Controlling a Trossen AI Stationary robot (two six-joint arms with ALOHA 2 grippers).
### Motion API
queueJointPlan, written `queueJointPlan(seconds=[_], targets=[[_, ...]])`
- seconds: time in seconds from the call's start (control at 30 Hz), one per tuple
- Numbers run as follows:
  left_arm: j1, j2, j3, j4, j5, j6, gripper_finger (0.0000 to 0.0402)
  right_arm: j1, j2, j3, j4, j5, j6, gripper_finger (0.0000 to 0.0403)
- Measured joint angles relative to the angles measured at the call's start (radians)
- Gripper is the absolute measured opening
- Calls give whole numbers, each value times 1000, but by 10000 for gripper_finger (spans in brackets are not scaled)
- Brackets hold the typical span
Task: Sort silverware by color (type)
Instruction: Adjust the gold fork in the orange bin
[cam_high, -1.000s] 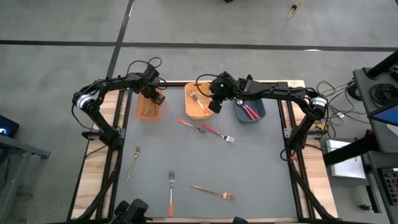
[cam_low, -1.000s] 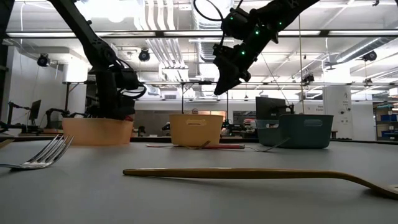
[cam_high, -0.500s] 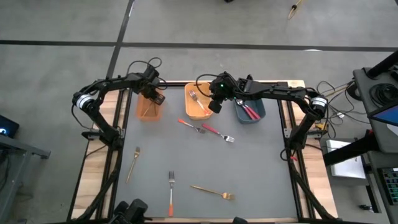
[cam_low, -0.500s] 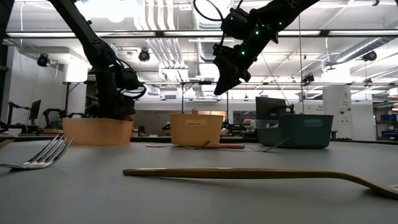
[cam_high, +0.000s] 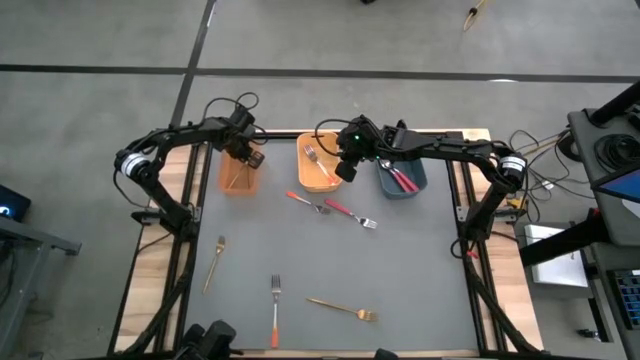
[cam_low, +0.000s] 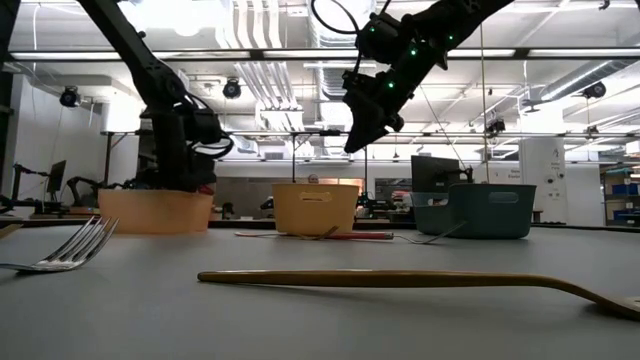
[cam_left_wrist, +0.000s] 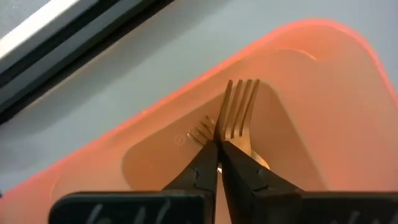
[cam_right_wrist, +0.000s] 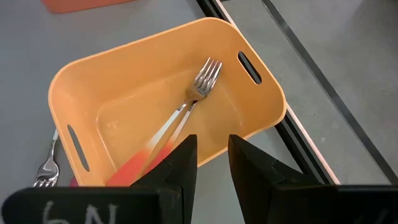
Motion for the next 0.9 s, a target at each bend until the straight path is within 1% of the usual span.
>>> queueJointPlan(seconds=[0.27,0.47,0.67,0.8,0.9], targets=[[0,-76,-1,-26,-18,-3,1,0,0,0,0,0,1,82],[-1,-136,-1,-80,-16,14,1,0,0,0,0,0,11,82],[-4,-138,-1,-175,33,5,0,0,0,0,0,0,10,82],[-6,-133,-17,-188,36,-2,1,0,0,0,0,0,10,82],[-8,-133,-27,-184,38,-2,12,0,0,0,0,0,9,82]])
